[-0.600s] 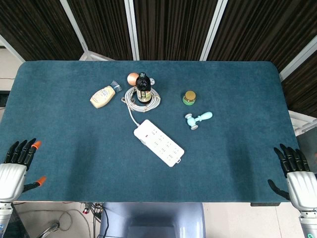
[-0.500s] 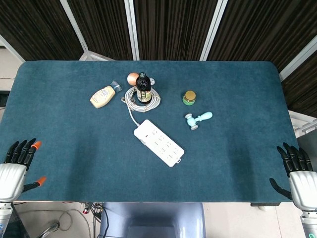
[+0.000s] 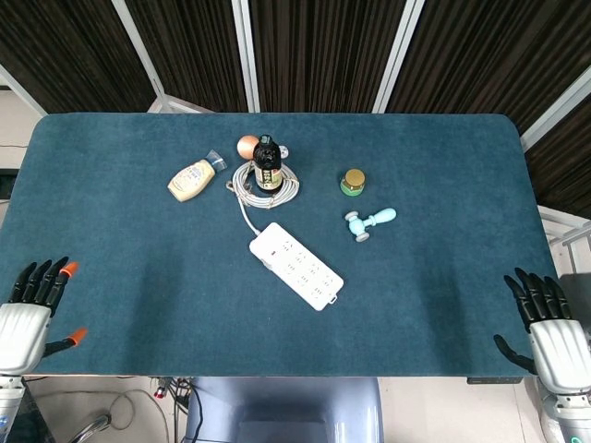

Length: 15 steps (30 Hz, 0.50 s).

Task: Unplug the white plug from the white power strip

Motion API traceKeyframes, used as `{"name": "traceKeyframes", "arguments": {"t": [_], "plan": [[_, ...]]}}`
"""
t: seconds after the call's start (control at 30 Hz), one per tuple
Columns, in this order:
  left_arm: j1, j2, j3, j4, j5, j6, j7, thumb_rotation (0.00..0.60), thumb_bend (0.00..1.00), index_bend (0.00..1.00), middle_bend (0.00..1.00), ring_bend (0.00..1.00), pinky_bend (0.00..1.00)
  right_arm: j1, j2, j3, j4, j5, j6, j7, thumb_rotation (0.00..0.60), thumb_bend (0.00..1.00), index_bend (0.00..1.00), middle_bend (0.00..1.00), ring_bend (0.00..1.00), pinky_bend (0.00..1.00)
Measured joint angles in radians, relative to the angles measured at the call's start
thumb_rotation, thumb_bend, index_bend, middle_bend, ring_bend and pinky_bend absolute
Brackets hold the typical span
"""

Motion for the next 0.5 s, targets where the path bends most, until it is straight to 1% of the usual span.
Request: {"name": "traceKeyframes", "arguments": {"t": [0.13,0.27,0.43,0.5], "plan": [[-0.009,-0.004,-0.004,-0.01,0.0,-0.011,0.016,0.6,0.04,0.02,0.01,0.0,0.0,0.023,-0.002,-0.011,0.001,-0.042,-0.027,-0.007,0.6,0.32,0.0,0.0,0.0,0.0],[-0.04,-0.006,-0.017,-0.048,0.0,-0.049,0.057,0.6,0.04,0.02,0.01,0.0,0.0,0.058,-0.017,-0.016,-0.006,-0.078,-0.071,-0.045,0.6,0.32,0.0,0.0,0.0,0.0],[-0.102,-0.015,-0.053,-0.13,-0.015,-0.124,0.115,0.6,0.04,0.02,0.01,0.0,0.0,0.105,-0.055,-0.015,-0.038,-0.105,-0.146,-0.138,0.6,0.43,0.0,0.0,0.0,0.0],[-0.136,-0.021,-0.073,-0.172,-0.03,-0.167,0.153,0.6,0.04,0.03,0.01,0.0,0.0,0.123,-0.074,-0.015,-0.054,-0.111,-0.18,-0.179,0.6,0.49,0.0,0.0,0.0,0.0]]}}
